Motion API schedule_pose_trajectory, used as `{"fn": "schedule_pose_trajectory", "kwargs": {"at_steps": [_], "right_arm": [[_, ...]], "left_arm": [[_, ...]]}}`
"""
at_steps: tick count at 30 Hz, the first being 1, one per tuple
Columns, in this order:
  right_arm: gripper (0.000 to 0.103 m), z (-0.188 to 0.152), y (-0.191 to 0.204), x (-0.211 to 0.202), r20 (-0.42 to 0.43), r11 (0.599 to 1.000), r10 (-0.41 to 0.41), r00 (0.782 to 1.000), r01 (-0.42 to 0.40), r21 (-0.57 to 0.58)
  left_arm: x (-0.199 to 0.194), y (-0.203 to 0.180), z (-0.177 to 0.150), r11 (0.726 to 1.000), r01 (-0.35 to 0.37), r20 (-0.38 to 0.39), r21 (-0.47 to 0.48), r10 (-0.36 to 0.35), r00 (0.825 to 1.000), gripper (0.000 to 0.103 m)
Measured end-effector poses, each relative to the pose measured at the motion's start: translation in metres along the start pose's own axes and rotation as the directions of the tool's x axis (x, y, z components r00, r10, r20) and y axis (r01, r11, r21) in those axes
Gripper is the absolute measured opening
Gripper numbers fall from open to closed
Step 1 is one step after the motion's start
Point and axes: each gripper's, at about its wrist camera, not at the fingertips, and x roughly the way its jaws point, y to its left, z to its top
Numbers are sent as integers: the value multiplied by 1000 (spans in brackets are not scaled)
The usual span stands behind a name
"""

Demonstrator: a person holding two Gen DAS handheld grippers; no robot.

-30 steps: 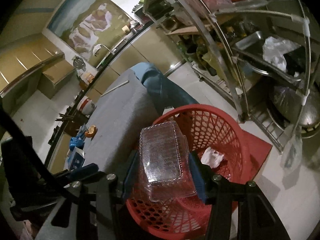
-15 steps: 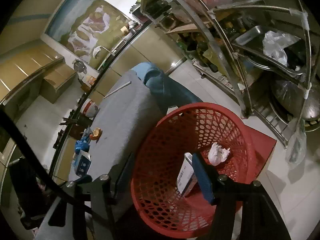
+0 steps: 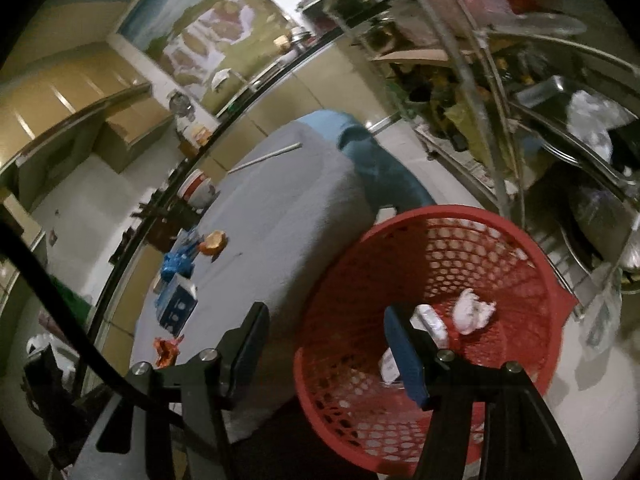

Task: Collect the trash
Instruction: 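Move both tools back over the table toward the orange wrapper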

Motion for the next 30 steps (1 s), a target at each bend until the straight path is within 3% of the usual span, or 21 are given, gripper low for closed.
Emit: {"fn": "schedule_pose_trajectory", "kwargs": {"at_steps": [6, 15, 30], "right_arm": [[63, -3, 31, 1, -3, 997, -2, 1000, 2, -83], [63, 12, 80, -14, 49, 987, 10, 999, -2, -163], [63, 8, 156, -51, 118, 921, 17, 993, 31, -388]], "left_arm": [[-11, 43, -11, 995, -79, 14, -56, 80, 997, 68], [-34, 87, -5, 983, -122, 64, -134, 132, 989, 69], [-73, 116, -6, 970, -154, 126, -188, 179, 976, 69]]}}
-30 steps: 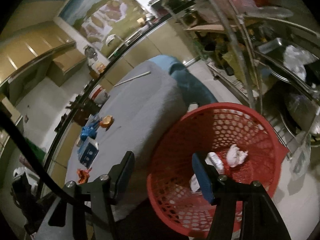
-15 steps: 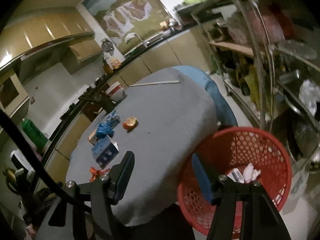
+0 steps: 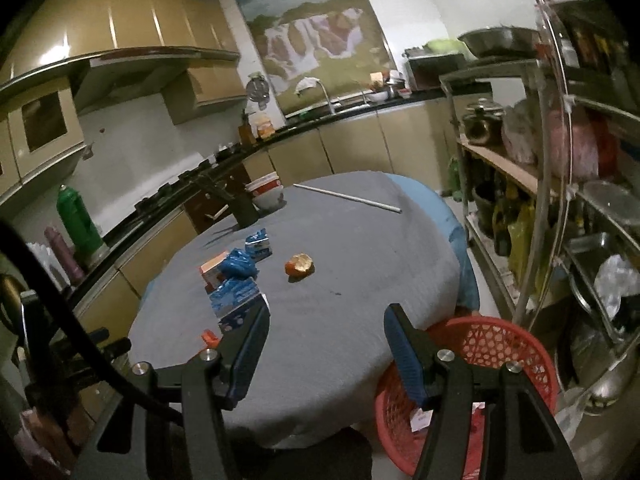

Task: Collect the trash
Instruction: 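Move both tools back over the table toward the orange wrapper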

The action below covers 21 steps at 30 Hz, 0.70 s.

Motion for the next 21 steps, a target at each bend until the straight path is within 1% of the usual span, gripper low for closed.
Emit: {"fn": "schedule_pose_trajectory", "kwargs": {"at_steps": [9, 14, 21], "right_arm": [[63, -4, 9, -14, 1, 999, -18, 1000, 18, -38], [63, -4, 17, -23, 14, 998, -14, 1000, 15, -55], [63, -7, 27, -45, 52, 996, -13, 999, 17, -85]], "left_arm": [[-10, 0, 7, 1000, -8, 34, 14, 7, 999, 69], [-19, -3, 8, 1000, 9, 55, 17, -10, 998, 69], [-31, -17, 7, 998, 40, 77, 39, -43, 996, 70]]}}
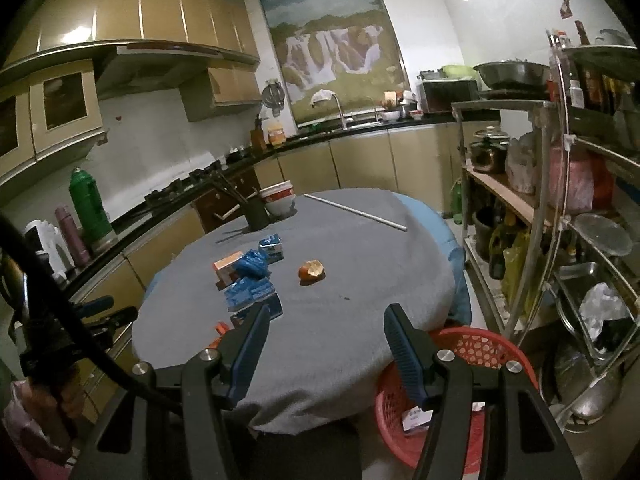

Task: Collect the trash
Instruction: 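Move both tools back over the table toward the orange wrapper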

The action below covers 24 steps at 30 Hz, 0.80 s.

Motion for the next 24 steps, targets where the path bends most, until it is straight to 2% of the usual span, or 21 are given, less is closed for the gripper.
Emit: {"fn": "schedule_pose_trajectory", "kwargs": {"at_steps": [8, 10, 13, 24], "right_arm": [[63, -7, 0, -17, 18, 1000, -5, 1000, 4, 9], [64, -8, -1, -18, 19, 1000, -7, 1000, 7, 13], [64, -8, -3, -17, 13, 1000, -11, 1000, 10, 18], [64, -4, -9, 17, -60, 999, 1, 998, 1, 38]], "left_arm": [[-10, -15, 0, 999, 25, 20, 38, -26, 999, 70], [-10, -17, 1, 999, 26, 22, 46, -27, 999, 78], [-8, -17, 0, 998, 19, 29, 57, -20, 999, 81], [34, 16, 0, 999, -47, -81, -13, 46, 996, 81]]}}
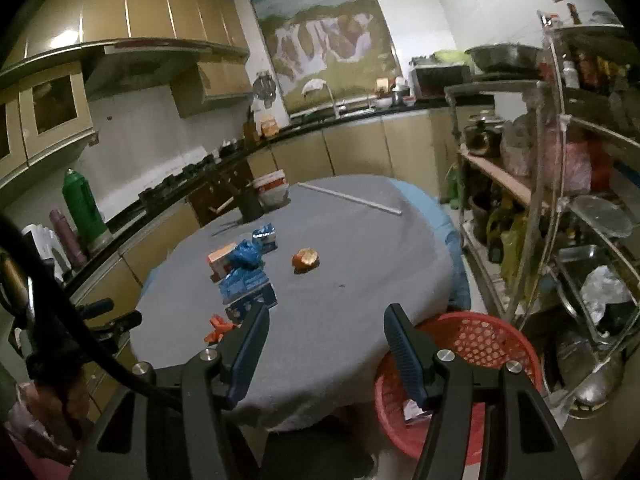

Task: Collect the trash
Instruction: 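Move both tools back over the table toward the orange wrapper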

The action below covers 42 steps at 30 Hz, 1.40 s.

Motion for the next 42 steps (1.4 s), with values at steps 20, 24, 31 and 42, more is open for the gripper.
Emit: {"fn": "schedule_pose_trajectory", "kwargs": {"at_steps": [20, 24, 31, 42], "right_arm": [[64, 15, 36, 94, -136, 992, 128, 982, -129, 3], [64, 18, 48, 111, -164, 990, 139, 977, -142, -8], [64, 23, 62, 130, -184, 987, 156, 970, -161, -11], [64, 21, 62, 153, -218, 986, 168, 961, -165, 32]], "left_arm": [[65, 56, 17, 987, -112, -165, -111, 93, 982, 81], [73, 58, 16, 987, -114, -187, -114, 92, 978, 81], [81, 57, 20, 989, -103, -196, -103, 81, 977, 81], [85, 51, 25, 993, -99, -186, -71, 85, 979, 81]]}}
